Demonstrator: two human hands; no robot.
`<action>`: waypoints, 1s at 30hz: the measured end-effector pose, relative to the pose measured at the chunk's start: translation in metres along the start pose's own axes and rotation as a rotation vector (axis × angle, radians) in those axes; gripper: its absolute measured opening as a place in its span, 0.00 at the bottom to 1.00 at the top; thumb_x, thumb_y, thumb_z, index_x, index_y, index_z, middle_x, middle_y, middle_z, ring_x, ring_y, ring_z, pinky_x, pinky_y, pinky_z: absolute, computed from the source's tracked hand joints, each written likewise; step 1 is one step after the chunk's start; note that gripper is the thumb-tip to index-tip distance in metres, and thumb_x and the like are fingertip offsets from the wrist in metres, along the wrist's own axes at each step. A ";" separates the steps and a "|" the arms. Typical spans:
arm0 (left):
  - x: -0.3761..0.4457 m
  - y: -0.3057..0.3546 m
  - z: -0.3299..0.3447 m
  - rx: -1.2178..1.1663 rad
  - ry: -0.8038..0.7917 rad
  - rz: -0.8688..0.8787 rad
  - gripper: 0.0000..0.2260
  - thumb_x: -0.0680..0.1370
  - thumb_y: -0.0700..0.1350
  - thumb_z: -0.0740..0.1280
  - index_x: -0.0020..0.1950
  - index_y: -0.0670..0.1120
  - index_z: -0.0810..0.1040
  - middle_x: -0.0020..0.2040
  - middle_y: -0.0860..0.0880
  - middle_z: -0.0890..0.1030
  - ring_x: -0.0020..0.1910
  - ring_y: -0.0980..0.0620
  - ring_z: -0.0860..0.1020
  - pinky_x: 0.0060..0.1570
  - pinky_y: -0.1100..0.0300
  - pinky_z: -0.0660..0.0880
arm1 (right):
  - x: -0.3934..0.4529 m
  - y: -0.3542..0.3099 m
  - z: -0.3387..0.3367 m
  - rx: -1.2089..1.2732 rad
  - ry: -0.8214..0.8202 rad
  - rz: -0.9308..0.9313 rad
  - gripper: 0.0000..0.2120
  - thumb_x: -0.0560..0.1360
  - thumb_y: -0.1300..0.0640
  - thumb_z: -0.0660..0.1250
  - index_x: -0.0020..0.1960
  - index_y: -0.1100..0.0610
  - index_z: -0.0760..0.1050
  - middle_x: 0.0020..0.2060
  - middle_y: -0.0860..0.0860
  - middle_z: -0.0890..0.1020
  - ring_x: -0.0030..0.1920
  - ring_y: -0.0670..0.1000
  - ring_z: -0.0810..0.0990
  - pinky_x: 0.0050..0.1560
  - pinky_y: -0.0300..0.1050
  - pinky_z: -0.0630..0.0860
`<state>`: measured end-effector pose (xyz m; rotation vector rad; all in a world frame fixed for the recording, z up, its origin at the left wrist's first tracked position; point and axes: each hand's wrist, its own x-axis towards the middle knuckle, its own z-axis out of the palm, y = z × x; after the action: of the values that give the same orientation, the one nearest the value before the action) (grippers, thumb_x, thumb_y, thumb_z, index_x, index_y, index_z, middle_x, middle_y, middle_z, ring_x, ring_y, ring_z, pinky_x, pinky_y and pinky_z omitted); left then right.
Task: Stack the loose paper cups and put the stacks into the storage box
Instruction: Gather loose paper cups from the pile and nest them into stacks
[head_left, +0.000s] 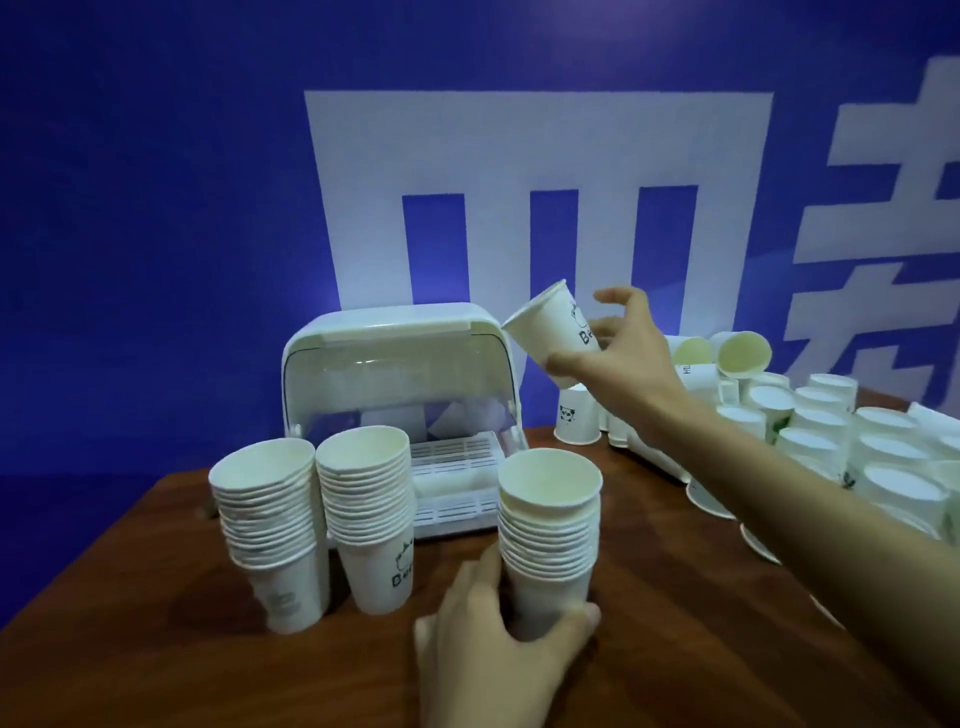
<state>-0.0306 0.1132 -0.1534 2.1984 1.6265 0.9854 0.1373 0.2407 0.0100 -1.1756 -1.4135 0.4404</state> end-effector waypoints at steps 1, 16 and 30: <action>0.006 0.011 -0.010 -0.201 0.065 -0.126 0.37 0.67 0.71 0.75 0.73 0.66 0.69 0.50 0.72 0.68 0.69 0.60 0.72 0.73 0.57 0.65 | -0.020 -0.007 -0.007 0.105 -0.017 0.001 0.40 0.62 0.52 0.80 0.68 0.47 0.65 0.50 0.49 0.84 0.50 0.49 0.84 0.54 0.51 0.81; 0.014 0.014 -0.007 -0.266 0.111 -0.237 0.30 0.59 0.74 0.70 0.60 0.69 0.77 0.55 0.63 0.83 0.58 0.58 0.81 0.66 0.48 0.75 | -0.118 0.012 -0.014 0.228 -0.235 0.010 0.42 0.58 0.34 0.78 0.69 0.41 0.68 0.59 0.41 0.82 0.61 0.44 0.81 0.66 0.55 0.75; 0.009 0.019 -0.009 -0.256 0.095 -0.245 0.28 0.62 0.76 0.69 0.59 0.72 0.72 0.58 0.63 0.82 0.57 0.58 0.80 0.64 0.44 0.76 | -0.121 0.023 -0.017 0.140 -0.135 -0.079 0.31 0.65 0.36 0.74 0.64 0.46 0.71 0.50 0.39 0.86 0.61 0.46 0.82 0.67 0.58 0.73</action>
<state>-0.0207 0.1132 -0.1329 1.7643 1.6564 1.1665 0.1382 0.1437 -0.0678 -0.9890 -1.5142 0.5625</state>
